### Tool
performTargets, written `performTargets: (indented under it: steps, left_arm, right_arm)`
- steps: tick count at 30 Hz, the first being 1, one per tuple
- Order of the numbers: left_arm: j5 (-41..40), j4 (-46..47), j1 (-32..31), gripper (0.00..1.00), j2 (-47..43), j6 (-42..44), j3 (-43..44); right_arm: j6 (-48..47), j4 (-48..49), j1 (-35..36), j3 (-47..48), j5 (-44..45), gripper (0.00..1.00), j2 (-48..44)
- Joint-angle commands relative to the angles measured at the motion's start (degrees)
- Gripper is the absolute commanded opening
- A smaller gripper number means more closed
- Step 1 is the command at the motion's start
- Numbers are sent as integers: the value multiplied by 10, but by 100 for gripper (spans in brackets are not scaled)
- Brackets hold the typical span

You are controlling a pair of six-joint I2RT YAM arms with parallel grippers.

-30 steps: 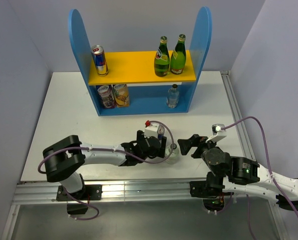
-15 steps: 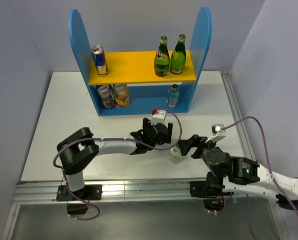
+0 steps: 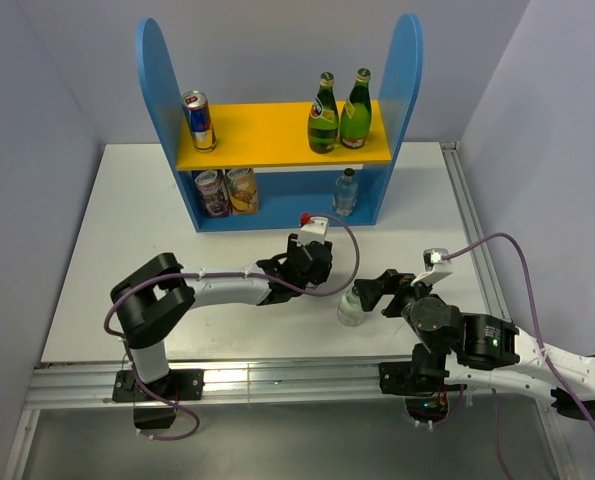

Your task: Place and organize the beverage onto the shelf

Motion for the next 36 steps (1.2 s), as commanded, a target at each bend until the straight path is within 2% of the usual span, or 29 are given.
performTargets:
  steps: [1,6,12,17,24,26,31,36]
  left_arm:
    - [-40,-27,-2,0,-81,10,17]
    - [-63,-120,18,0,-140,52,105]
    - [-34,-181,98,0,-187,96,215]
    - [-15,-206,171,0,-179,131,321]
    - [30,-236,258,0,-113,147,432]
    - [31,-240,279,0,-99,148,457]
    - [31,-204,301,0,-83,158,450]
    - [25,-211,316,0,-51,163,468]
  right_arm:
    - [7,5,4,-6,16,100,-7]
    - [9,4,4,-7,17,100,-12]
    - [8,8,5,-10,17,100,-21]
    - [3,11,5,-11,13,100,-18]
    - [0,14,5,-13,12,100,-24]
    - [0,14,7,-13,11,100,-24]
    - [0,14,9,-12,11,100,-21]
    - [3,12,11,-11,12,100,-19]
